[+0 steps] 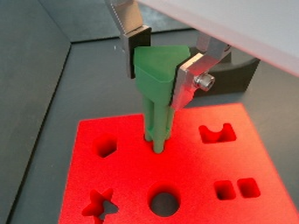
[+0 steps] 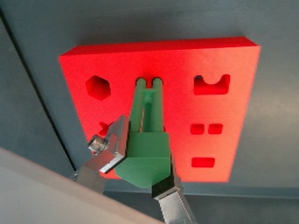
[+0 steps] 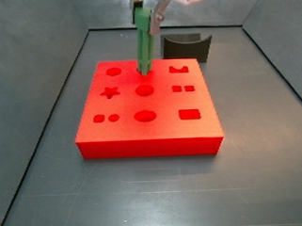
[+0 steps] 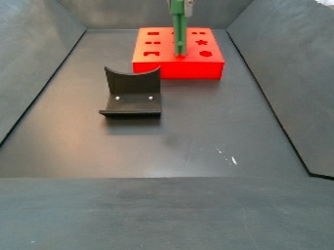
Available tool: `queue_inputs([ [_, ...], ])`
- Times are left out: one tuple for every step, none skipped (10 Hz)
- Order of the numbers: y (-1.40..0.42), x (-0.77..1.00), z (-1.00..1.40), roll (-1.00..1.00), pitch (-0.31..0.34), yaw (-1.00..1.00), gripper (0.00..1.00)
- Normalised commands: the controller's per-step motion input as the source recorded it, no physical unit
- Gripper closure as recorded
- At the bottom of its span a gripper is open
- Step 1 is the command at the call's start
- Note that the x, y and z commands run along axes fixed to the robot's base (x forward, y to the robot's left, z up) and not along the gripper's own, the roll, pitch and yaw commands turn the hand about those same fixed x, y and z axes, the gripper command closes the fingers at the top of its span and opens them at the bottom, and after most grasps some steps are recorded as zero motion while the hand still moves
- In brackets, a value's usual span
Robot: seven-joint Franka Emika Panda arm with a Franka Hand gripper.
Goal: Insert the 3 prong object.
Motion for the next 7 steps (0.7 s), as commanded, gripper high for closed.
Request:
queue_inputs([
  [0.0,0.08,-0.72,-0.2,0.026,-0.21,1.0],
  [0.0,0.09,-0.64,-0.24,0.0,-0.21,1.0],
  [0.0,0.09,-0.52,-0.3,0.0,-0.2,1.0],
  [0.01,0.05,-0.49,-0.32,0.0,-0.21,1.0],
  [0.04,0.05,-0.47,-0.33,0.0,-0.18,1.0],
  [0.09,0.03,-0.43,-0.35,0.0,-0.15,1.0],
  [0.0,0.04,-0.45,-0.11,0.0,-0.11,1.0],
])
